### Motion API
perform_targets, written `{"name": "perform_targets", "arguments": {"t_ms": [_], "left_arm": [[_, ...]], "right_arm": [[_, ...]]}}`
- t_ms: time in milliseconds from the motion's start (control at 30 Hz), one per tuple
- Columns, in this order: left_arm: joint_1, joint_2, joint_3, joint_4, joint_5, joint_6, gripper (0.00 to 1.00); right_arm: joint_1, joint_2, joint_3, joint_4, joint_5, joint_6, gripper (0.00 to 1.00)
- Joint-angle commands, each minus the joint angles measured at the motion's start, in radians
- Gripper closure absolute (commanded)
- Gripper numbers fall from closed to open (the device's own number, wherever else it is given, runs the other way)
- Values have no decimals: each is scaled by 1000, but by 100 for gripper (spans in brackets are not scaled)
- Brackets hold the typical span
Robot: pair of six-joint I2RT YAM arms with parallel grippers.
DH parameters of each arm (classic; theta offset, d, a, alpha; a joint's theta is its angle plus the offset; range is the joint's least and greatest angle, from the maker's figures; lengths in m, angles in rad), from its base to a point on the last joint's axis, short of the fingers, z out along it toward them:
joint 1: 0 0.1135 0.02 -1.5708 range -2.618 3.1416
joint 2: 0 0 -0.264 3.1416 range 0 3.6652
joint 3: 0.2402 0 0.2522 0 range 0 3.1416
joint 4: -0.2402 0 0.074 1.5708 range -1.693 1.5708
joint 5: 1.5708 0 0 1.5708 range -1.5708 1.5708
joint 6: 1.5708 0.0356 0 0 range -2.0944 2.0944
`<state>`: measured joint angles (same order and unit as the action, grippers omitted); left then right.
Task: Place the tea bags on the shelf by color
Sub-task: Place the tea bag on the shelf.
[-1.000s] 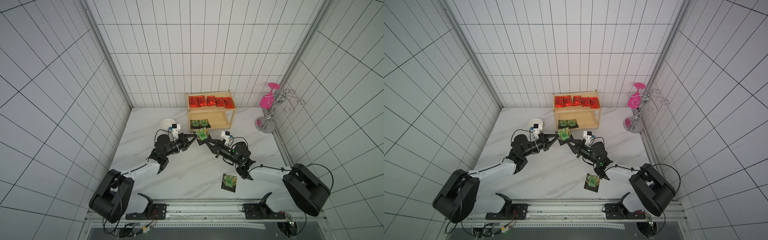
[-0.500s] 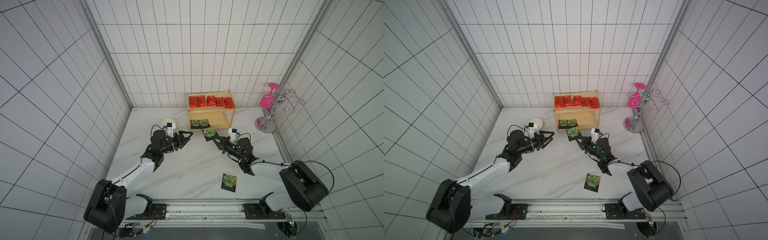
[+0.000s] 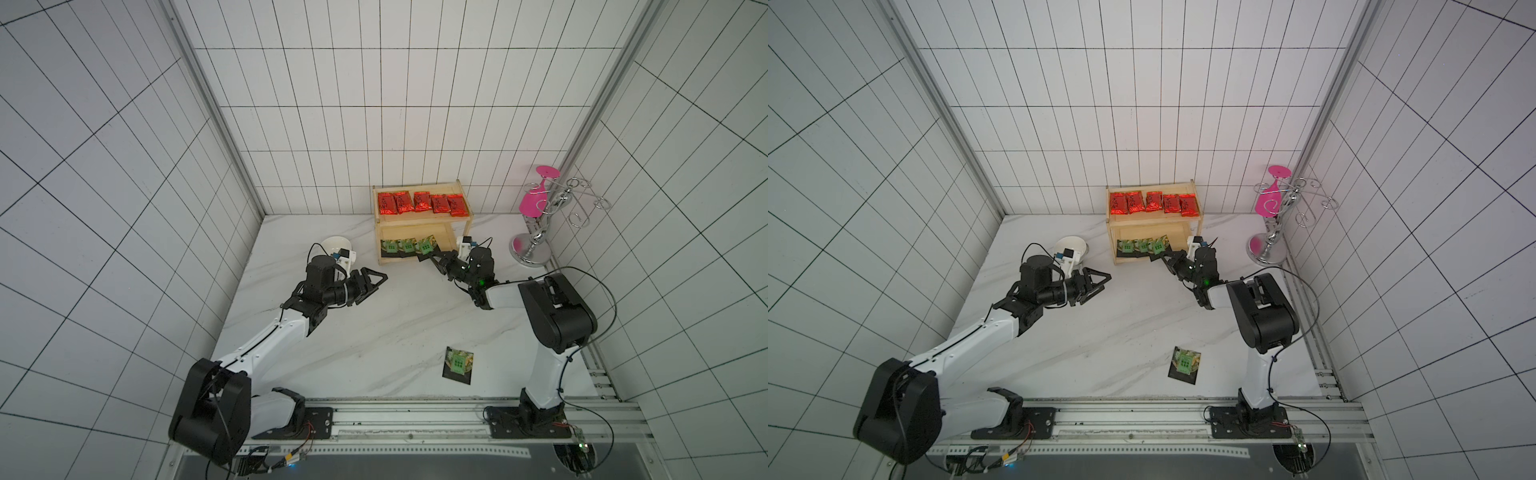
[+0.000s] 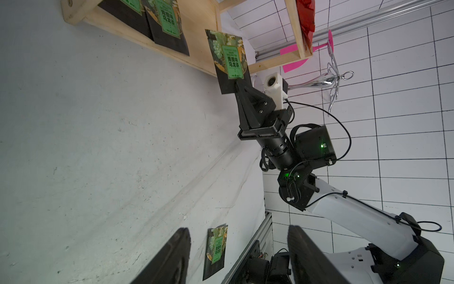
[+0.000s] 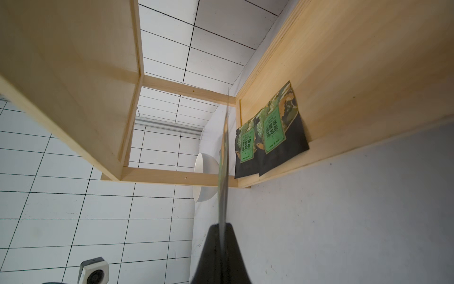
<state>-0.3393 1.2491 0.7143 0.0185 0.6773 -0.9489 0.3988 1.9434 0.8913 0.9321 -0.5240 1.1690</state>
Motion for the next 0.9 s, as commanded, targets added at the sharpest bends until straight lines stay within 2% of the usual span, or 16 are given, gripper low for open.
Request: {"name": "perform_targets", "arguments": {"t_ms": [0,367,867], "left_arm": [[3,6,22,-30,4,45,33],[16,-1,7,-19,11,45,33],[26,-22,-8,-8,11,45,32]], "right_arm": [[-10,49,70,-16,26,-22,100],[-30,179,167,7,84,75,100],[-41,298,269,116,30,216,100]]}}
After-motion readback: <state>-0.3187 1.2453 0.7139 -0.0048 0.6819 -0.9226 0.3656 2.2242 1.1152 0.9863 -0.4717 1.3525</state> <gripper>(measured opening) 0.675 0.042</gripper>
